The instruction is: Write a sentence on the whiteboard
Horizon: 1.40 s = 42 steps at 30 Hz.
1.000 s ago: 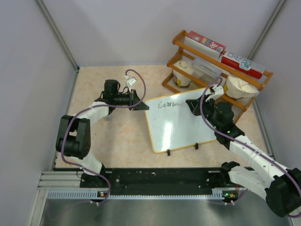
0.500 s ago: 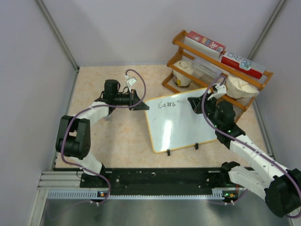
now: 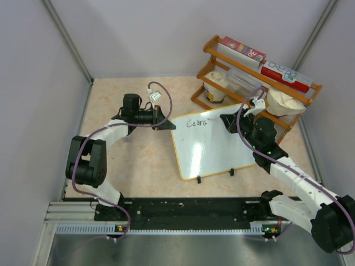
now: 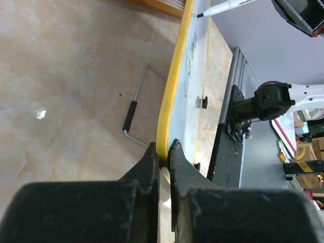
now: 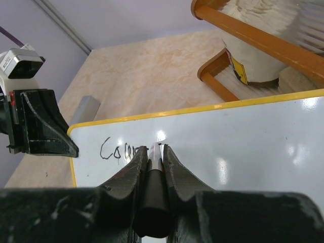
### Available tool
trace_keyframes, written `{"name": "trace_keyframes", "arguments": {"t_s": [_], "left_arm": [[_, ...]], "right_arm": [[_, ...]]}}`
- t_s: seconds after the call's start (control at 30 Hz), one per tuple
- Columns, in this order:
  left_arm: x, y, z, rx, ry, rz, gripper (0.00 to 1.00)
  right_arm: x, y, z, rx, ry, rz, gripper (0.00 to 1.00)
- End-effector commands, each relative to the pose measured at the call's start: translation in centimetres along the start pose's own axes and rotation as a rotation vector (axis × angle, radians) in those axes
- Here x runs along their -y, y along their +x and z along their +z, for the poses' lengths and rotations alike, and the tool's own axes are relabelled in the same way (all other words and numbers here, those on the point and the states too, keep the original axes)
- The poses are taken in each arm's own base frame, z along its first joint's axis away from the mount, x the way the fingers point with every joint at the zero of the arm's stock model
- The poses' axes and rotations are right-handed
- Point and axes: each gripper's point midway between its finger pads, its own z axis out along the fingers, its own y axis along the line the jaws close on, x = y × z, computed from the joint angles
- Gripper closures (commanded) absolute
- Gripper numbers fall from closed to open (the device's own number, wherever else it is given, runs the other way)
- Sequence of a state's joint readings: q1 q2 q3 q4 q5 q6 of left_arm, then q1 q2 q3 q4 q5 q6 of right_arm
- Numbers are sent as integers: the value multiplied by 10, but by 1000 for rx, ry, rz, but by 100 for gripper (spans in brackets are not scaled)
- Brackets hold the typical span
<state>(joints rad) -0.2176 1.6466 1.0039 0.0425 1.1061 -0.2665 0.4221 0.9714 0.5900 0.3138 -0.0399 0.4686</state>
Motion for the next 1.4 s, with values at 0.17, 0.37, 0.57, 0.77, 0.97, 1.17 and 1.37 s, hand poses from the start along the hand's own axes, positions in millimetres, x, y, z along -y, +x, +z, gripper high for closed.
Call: {"name": "trace_keyframes", "arguments": {"t_s": [0.17, 0.37, 0.57, 0.77, 0.97, 1.17, 1.37], "left_arm": [[-13, 29, 13, -73, -39, 112, 100], [-13, 29, 13, -74, -37, 112, 100], [-12, 29, 14, -76, -35, 113, 100], [-12, 29, 14, -76, -37, 113, 100], [-13, 29, 14, -77, -38, 114, 100], [-12, 28, 14, -77, -40, 117, 100], [-13, 28, 14, -77, -40, 115, 100]], "right_arm": [[-8, -9, 0, -2, -38, -16, 100], [-3, -2, -5, -20, -21, -32, 100], [0, -3, -9, -14, -5, -41, 100], [2, -7, -7, 6, 11, -41, 100], [0, -19, -1, 41, 18, -29, 100], [-2, -25, 4, 54, 15, -21, 100], [-2, -27, 5, 51, 20, -23, 100]]}}
